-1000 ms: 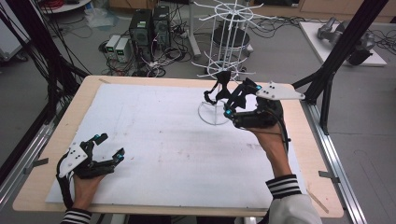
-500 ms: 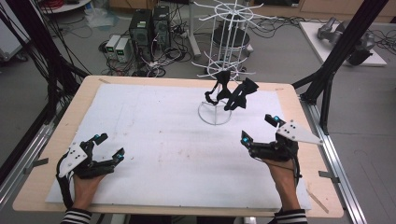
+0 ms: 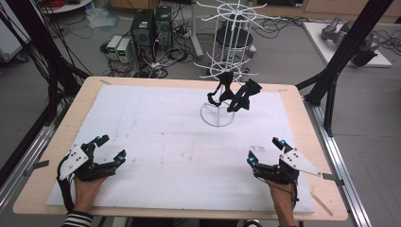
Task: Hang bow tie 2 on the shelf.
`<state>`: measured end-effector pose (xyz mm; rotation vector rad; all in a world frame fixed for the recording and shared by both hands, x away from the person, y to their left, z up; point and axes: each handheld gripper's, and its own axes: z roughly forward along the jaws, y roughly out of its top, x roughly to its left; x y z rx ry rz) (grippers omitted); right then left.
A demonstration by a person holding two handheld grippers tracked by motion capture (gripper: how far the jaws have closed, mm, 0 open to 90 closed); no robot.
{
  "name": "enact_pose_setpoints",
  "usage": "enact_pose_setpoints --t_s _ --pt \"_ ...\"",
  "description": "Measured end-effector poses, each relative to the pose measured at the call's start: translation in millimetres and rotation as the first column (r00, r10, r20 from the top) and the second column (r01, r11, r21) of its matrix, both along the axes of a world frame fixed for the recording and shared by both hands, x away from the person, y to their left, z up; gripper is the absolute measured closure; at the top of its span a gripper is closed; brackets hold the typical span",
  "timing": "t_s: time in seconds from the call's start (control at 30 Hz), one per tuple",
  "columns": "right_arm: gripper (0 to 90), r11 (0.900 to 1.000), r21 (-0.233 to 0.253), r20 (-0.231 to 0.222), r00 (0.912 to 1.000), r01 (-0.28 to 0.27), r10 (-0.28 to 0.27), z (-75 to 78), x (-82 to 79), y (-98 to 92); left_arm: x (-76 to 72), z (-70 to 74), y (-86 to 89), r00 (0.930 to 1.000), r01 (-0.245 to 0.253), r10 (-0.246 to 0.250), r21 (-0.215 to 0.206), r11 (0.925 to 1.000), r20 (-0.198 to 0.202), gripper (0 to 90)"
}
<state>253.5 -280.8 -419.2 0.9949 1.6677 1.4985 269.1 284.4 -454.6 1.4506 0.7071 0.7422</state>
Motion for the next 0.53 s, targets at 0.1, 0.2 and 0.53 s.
enact_pose_setpoints --t_s 0.1,0.2,0.53 --pt "1.6 1.000 0.005 0.005 0.9999 0.009 -0.009 -10.3 0.2 -1.5 0.0 0.0 -0.1 1.0000 0.000 0.000 0.000 1.0000 0.001 13.9" --pt "1.6 1.000 0.005 0.001 0.9999 0.010 -0.010 -18.9 1.3 -2.0 0.0 0.0 0.0 1.0000 0.000 0.000 0.001 1.0000 0.001 13.9" --pt "1.7 1.000 -0.022 -0.010 0.9999 0.007 -0.008 -30.3 2.6 3.9 -0.1 0.0 -0.1 1.0000 0.000 0.000 0.001 1.0000 0.001 13.9"
